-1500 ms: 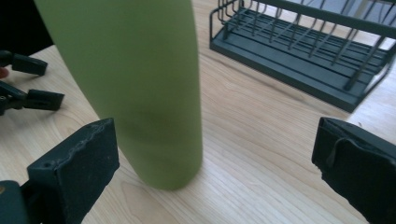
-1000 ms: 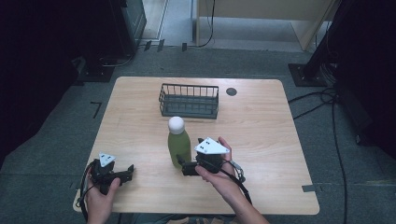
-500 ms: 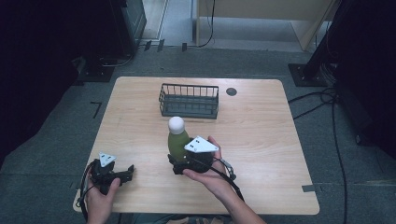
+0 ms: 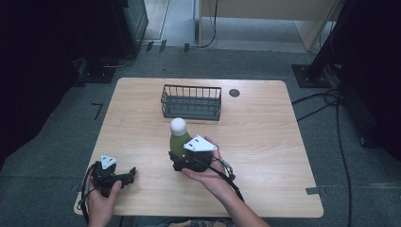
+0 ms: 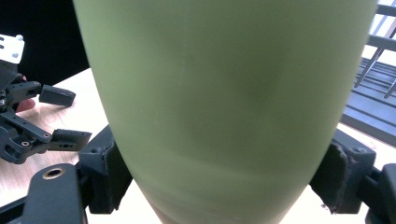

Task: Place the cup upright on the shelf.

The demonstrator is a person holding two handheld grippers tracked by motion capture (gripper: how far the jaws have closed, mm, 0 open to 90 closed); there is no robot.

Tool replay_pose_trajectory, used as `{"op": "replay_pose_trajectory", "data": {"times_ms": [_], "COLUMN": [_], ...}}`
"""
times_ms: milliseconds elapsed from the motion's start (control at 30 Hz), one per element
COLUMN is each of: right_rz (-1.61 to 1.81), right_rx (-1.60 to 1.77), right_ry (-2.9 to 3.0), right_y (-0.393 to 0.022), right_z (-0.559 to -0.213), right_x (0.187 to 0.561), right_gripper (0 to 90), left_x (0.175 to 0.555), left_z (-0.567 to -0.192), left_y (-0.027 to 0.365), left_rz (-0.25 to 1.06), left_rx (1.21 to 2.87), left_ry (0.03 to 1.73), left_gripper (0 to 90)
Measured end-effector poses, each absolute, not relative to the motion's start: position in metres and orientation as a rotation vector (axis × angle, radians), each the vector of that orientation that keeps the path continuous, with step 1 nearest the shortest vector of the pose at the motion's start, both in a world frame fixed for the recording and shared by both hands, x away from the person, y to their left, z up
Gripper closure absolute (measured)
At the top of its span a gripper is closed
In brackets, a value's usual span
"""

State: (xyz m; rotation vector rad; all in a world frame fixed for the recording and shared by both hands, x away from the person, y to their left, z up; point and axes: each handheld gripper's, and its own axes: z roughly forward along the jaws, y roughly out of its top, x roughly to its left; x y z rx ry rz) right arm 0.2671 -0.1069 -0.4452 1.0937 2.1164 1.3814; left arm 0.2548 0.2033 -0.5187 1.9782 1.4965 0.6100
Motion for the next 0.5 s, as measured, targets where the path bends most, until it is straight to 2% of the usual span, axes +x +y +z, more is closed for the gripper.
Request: {"op": "replay_pose_trajectory", "data": {"times_ms": [267, 500], "right_rz": [1.382, 1.358], "right_rx": [1.087, 1.046], "right_ry": [2.113, 2.103], "right_y": [-0.1044, -0.1030], "right_z": [-0.4455, -0.4451], "right_x": [0.2683, 0.2681], "right_gripper": [16.9, 20.2], "left_x": [0.2547, 0.2547], "left_z": [-0.5187, -0.5187], "left_y": [0.2033, 0.2033], "left_rz": [0.609, 0.609], "left_rx": [1.980, 1.980], "left_ry": [1.494, 1.493], "left_gripper": [0.0, 0.0]}}
